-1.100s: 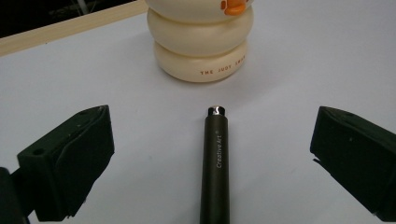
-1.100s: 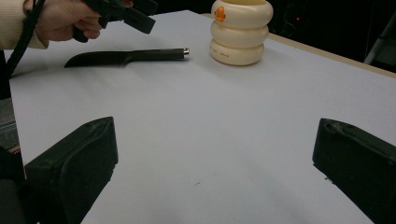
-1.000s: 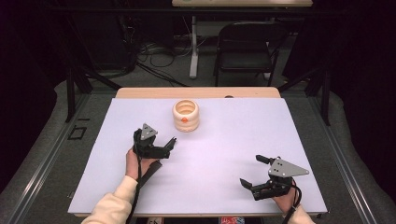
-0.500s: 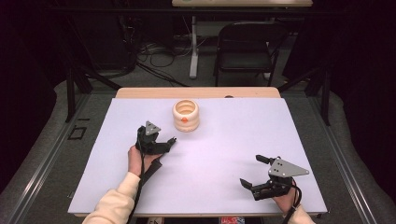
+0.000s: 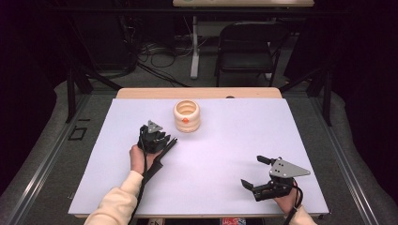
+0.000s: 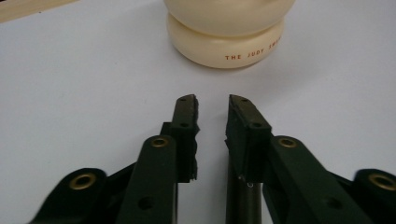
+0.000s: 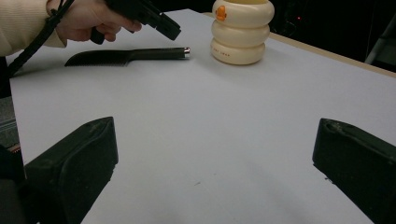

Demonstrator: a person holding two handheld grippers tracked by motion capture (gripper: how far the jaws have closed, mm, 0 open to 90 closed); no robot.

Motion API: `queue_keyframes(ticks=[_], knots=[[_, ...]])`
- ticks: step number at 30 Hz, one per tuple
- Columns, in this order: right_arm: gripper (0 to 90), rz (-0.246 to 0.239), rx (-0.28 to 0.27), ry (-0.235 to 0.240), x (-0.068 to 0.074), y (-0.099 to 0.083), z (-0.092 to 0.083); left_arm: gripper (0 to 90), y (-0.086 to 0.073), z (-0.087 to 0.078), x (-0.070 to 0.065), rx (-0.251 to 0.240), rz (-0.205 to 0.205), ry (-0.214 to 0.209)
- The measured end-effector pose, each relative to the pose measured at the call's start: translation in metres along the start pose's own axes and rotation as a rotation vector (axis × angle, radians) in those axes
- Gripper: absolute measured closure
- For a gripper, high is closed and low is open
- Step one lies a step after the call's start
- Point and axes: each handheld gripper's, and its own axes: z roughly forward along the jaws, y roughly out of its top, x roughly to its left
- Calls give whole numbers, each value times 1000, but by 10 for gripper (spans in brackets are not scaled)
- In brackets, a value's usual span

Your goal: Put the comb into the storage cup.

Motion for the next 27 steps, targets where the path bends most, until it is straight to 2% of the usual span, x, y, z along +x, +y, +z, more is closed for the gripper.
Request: queue_keyframes(ticks=[4, 8, 17, 21, 27], knots=[[0, -2, 1, 1, 0, 0, -1, 836, 1, 4, -1, 14, 9, -15], [0, -2, 2, 1, 0, 0, -1, 896, 3, 7, 0, 22, -5, -22], [0, 0, 2, 1, 0, 0, 0, 899, 8, 19, -1, 73, -18, -24], [0, 1, 4, 2, 0, 0, 0, 899, 8, 22, -2, 92, -7, -25], [0, -1, 6, 3, 0, 0, 0, 899, 8, 24, -6, 96, 9, -38]])
